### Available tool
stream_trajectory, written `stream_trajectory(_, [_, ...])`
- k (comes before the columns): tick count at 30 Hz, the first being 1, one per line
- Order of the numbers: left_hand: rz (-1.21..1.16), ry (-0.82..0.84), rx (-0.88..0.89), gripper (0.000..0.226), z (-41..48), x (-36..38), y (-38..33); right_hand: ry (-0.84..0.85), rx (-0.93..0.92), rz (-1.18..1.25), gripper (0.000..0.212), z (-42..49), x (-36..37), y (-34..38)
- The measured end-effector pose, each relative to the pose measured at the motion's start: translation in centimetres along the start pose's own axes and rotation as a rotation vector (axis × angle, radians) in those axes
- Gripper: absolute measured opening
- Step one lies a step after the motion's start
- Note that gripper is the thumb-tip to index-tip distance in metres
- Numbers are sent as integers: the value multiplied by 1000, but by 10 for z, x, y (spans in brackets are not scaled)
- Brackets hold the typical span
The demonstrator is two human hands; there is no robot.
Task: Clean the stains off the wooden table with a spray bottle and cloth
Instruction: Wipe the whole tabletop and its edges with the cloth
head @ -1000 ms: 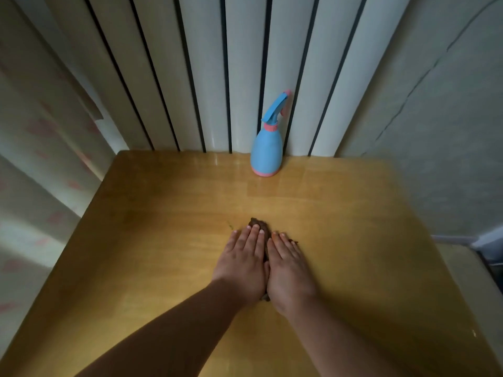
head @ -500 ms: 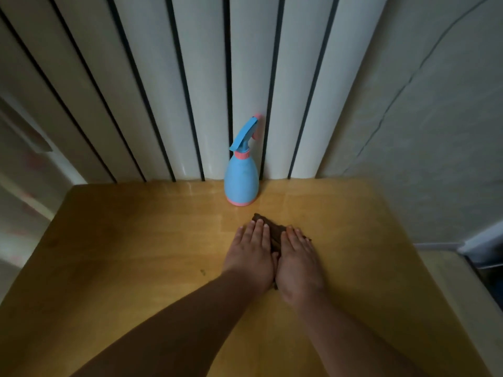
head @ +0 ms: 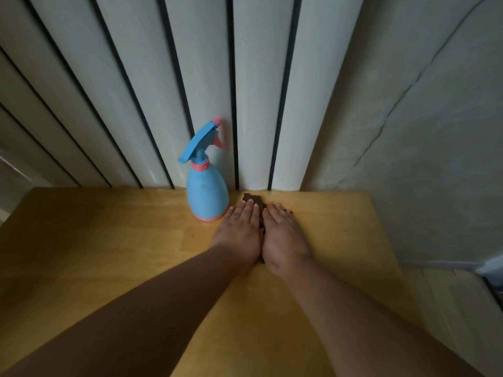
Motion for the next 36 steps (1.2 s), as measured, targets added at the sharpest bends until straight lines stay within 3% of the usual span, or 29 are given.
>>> stream_trajectory(12, [42,-7,-150,63,29,-8,-17,-88,-121,11,52,32,-7,-28])
stream_trajectory(16, [120,-3,-107,66,36,-4,-37,-217,-106,57,42,23,-14,-47])
stream_trajectory(18, [85,-5,-103,62,40,-4,-48,-175,-102,97,40,24,-17,-61])
stream_trajectory(24, [14,-24,-44,60,65,9,-111,-104,26,36,46,13,-21,-130])
stream_trajectory(36, [-26,-35,56,59,107,18,-191,-163,167,13,43,13,-25,-221])
Point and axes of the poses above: each hand's wrist, its own z-axis towards the middle knuckle, its own x-axis out of the palm, y = z × x, the point moved 5 cm from there along z, towards the middle knuckle, and after that the axes turned 9 degrees about -z, right-handed, at the moved point
